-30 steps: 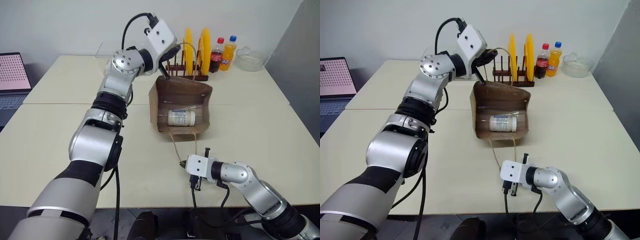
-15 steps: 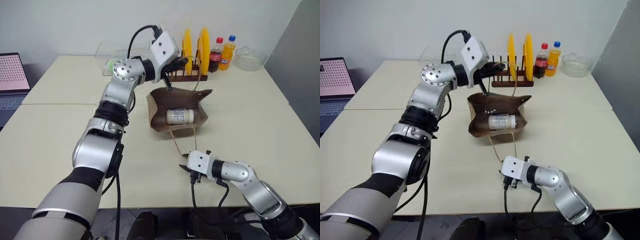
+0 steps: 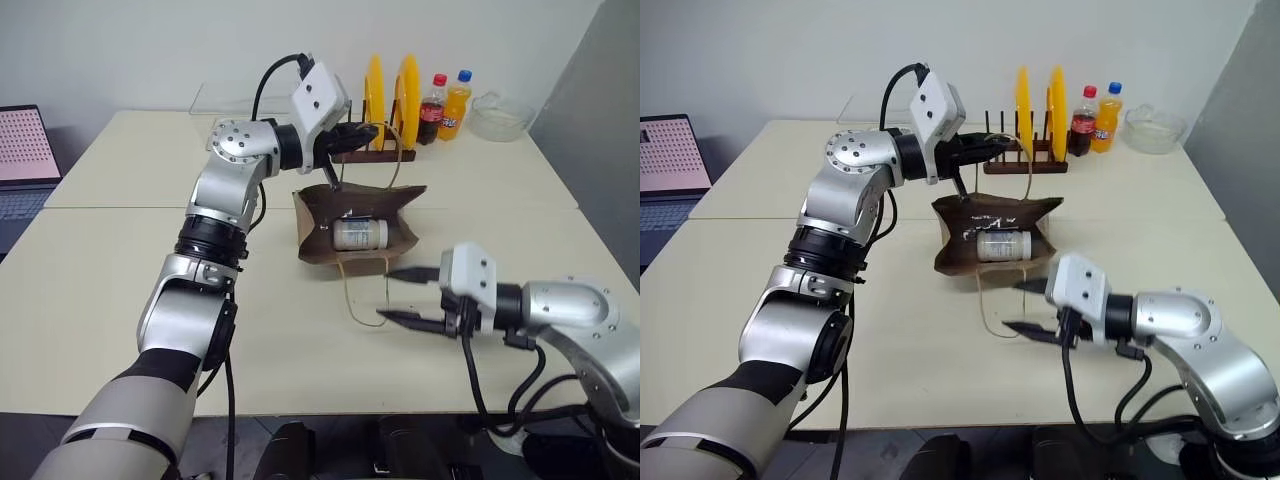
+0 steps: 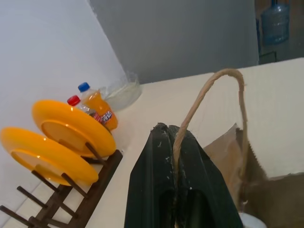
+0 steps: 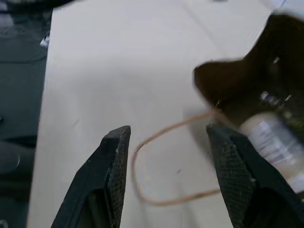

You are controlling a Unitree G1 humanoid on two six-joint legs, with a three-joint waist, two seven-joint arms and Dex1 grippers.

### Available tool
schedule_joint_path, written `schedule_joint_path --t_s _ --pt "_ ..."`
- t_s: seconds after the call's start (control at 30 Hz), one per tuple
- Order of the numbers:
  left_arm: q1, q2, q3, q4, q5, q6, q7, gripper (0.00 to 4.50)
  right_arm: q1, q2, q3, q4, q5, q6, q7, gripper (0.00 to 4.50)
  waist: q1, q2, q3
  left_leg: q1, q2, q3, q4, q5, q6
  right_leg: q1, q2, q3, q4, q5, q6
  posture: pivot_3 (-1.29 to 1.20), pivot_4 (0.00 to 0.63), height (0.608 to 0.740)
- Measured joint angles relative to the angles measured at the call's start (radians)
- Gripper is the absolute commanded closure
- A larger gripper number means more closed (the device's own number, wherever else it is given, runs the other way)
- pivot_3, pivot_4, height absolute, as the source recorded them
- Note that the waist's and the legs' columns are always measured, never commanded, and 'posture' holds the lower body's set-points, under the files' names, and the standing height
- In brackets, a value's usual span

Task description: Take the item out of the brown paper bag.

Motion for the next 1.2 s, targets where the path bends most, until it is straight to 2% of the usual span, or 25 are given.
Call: schedule_joint_path --t_s 0.27,0.37,0.5,0.6,1.07,1.17,1.2 --pt "0.011 0.005 0.021 -0.084 -0.092 0.129 -0.020 4.50 -0.280 0.087 0.260 0.346 -0.223 -0.092 -0.104 1.87 0.002 0.000 0.000 -0.004 -0.001 0.002 0.000 0.000 0.000 -0.005 -0.001 0.002 0.001 0.003 -0.006 0.00 0.150 0.740" --pt "0.011 0.007 0.024 -0.109 -0.111 0.153 -0.019 4.50 -0.360 0.099 0.324 0.508 -0.324 -0.186 -0.104 1.27 0.003 0.000 0.000 -0.010 -0.001 0.002 0.001 0.001 -0.002 -0.010 -0.001 0.002 0.002 0.004 -0.006 0.00 0.150 0.740" --pt "0.015 0.009 0.027 -0.139 -0.124 0.173 -0.017 4.50 -0.417 0.121 0.418 0.701 -0.435 -0.293 -0.085 0.03 0.002 0.000 0.000 -0.012 -0.001 0.003 0.001 0.002 -0.004 -0.012 -0.001 0.002 0.003 0.004 -0.006 0.00 0.150 0.740" --pt "0.020 0.010 0.028 -0.160 -0.129 0.184 -0.017 4.50 -0.455 0.124 0.486 0.824 -0.512 -0.368 -0.037 0.03 0.002 0.000 0.000 -0.013 -0.001 0.003 0.001 0.002 -0.004 -0.012 -0.002 0.002 0.003 0.004 -0.006 0.00 0.150 0.740" --pt "0.046 0.011 0.027 -0.187 -0.131 0.189 -0.018 4.50 -0.599 0.227 0.597 1.211 -0.755 -0.579 0.030 0.03 -0.012 0.000 0.000 -0.009 -0.002 0.005 0.003 0.002 -0.004 -0.013 -0.002 0.004 0.013 0.004 -0.006 0.00 0.150 0.740" --pt "0.051 0.012 0.027 -0.187 -0.129 0.186 -0.018 4.50 -0.614 0.242 0.597 1.254 -0.778 -0.623 0.030 0.64 -0.013 0.000 0.000 -0.008 -0.001 0.005 0.003 0.002 -0.003 -0.013 -0.002 0.004 0.013 0.004 -0.006 0.00 0.150 0.740" --pt "0.051 0.014 0.026 -0.187 -0.128 0.184 -0.018 4.50 -0.614 0.245 0.596 1.262 -0.782 -0.636 0.027 0.99 -0.014 0.000 0.000 -0.008 -0.001 0.005 0.003 0.002 -0.003 -0.013 -0.002 0.004 0.014 0.004 -0.006 0.00 0.150 0.740"
